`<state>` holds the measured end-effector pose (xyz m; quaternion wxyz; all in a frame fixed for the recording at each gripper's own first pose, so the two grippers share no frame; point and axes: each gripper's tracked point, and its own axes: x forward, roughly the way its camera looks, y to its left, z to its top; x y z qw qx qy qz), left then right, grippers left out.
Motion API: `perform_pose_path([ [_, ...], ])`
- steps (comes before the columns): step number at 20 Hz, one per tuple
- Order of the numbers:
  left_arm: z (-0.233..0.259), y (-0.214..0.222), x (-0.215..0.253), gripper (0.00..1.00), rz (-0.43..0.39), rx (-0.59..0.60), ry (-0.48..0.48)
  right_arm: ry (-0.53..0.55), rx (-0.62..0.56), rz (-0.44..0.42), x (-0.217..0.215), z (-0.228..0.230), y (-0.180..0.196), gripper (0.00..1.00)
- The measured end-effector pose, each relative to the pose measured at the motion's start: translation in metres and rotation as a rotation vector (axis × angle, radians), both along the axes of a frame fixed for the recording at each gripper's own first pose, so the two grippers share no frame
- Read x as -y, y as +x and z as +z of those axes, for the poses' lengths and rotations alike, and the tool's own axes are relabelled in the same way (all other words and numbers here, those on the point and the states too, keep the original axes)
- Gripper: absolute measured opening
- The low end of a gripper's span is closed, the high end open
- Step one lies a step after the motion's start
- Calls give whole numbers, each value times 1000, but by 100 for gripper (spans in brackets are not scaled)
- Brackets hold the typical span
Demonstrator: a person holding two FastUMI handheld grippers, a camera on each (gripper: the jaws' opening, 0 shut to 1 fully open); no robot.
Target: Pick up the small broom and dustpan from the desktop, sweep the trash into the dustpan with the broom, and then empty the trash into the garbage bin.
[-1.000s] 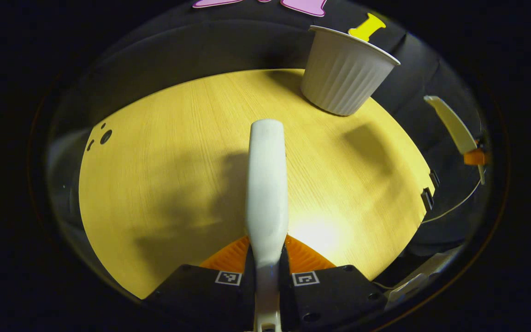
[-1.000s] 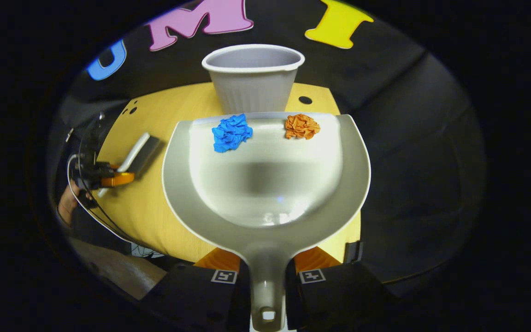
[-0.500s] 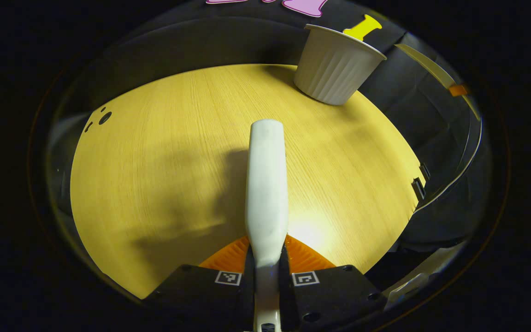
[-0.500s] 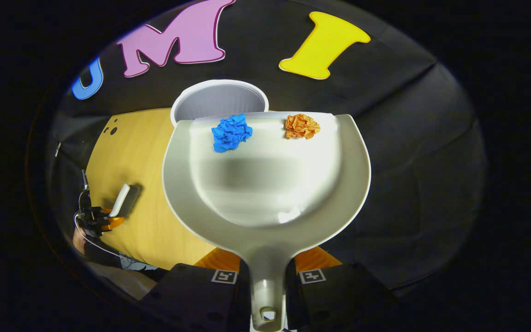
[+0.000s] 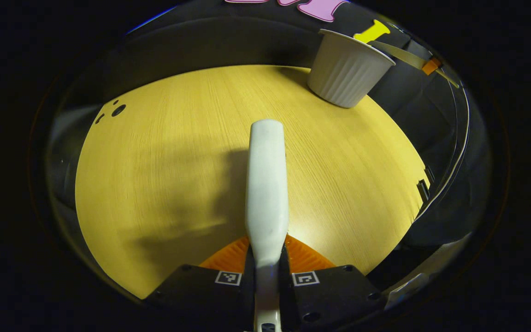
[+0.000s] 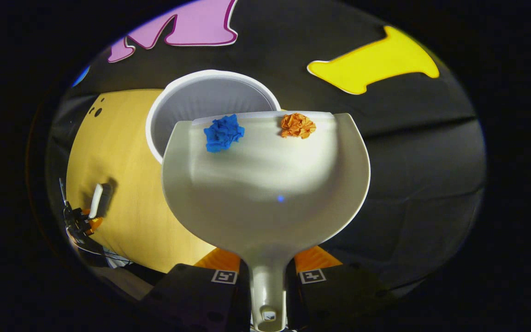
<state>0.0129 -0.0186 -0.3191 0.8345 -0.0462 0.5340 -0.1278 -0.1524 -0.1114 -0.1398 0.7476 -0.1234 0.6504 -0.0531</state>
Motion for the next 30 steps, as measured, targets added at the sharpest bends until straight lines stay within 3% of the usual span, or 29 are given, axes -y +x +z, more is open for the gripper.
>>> perform_pose_path([
  [1, 0, -1, 0, 25, 3, -1, -2, -38, -46, 39, 8, 3, -1, 29],
  [2, -1, -1, 0, 25, 8, -2, -4, -65, -91, 72, 14, 8, -3, 34],
  [7, -5, 1, 2, 25, 28, -3, -8, -95, -222, 142, 40, 41, 3, 34],
  [16, -7, 5, 4, 25, 52, -2, -9, -83, -246, 157, 36, 34, 8, 34],
  [17, -7, 6, 4, 25, 54, 0, -5, -90, -250, 153, 35, 35, 7, 29],
  [18, -7, 7, 4, 25, 55, 1, -1, -90, -250, 158, 35, 35, 8, 38],
  [21, -6, 6, 4, 24, 54, 1, 6, -75, -208, 144, 34, 37, 9, 34],
  [23, -5, 5, 2, 25, 55, -3, 16, -43, -142, 128, 32, 42, 10, 38],
  [24, -5, 6, 1, 25, 58, -2, 26, -20, -106, 124, 32, 48, 8, 34],
  [29, 1, 9, -6, 26, 68, 3, 58, 87, 91, 110, 31, 73, -9, 34],
  [30, 2, 9, -8, 25, 67, 6, 65, 97, 129, 116, 30, 80, -16, 38],
])
